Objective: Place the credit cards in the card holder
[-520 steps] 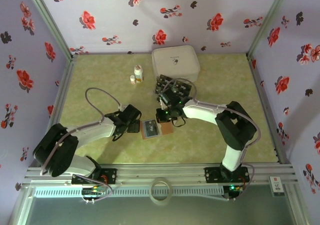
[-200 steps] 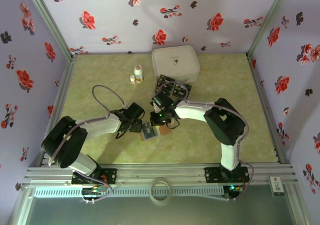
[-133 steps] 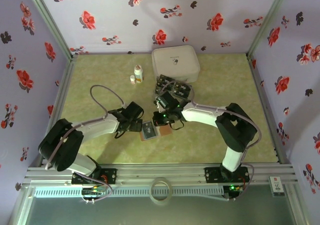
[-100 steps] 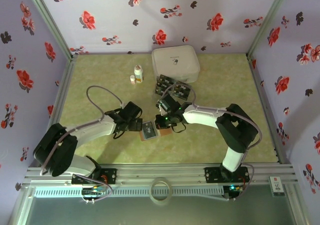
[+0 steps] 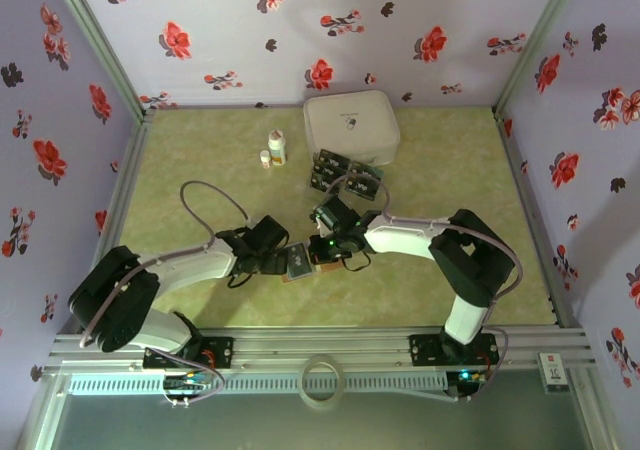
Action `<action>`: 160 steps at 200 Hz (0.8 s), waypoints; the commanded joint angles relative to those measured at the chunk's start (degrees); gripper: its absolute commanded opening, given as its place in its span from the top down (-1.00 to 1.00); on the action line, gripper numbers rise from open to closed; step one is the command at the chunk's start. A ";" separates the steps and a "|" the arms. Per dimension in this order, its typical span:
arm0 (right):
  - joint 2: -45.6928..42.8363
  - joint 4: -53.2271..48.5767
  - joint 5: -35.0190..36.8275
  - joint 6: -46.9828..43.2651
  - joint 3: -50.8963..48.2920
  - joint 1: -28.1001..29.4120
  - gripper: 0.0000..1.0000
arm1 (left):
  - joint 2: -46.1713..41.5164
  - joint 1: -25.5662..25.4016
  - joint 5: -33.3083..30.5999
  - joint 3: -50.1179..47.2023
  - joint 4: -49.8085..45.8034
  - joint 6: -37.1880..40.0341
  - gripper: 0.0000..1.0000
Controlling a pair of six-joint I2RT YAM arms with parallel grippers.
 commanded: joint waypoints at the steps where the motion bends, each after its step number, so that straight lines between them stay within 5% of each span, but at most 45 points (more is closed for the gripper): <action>1: -0.47 0.84 0.47 1.12 -0.70 0.63 0.95 | 1.38 -0.52 0.02 -0.61 0.61 -1.10 -0.99; 160: -0.27 -1.36 0.65 0.65 3.21 2.98 0.91 | 2.78 -0.52 -0.20 -0.16 1.85 -0.03 -0.99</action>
